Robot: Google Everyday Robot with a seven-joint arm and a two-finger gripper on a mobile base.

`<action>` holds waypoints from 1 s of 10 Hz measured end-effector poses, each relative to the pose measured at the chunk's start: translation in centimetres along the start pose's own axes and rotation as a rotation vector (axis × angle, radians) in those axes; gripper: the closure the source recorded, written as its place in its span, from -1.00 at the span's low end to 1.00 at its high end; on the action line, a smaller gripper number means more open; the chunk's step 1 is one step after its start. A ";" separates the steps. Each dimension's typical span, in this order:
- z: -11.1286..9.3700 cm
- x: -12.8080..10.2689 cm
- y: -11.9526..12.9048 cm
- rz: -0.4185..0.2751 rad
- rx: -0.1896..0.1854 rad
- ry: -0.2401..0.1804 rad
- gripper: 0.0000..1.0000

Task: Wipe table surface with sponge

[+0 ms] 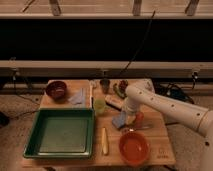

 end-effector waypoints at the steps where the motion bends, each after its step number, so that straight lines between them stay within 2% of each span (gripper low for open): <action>1: -0.3 0.2 0.0 0.001 0.005 0.003 0.76; 2: -0.7 0.4 -0.1 0.001 0.011 0.009 0.95; 3: -0.9 0.5 -0.2 0.002 0.015 0.015 1.00; 5: -1.0 -0.2 -0.7 -0.007 0.021 0.025 1.00; 7: -0.6 -2.2 -0.9 -0.032 0.022 0.030 1.00; 10: 0.1 -3.8 0.3 -0.062 0.012 0.027 1.00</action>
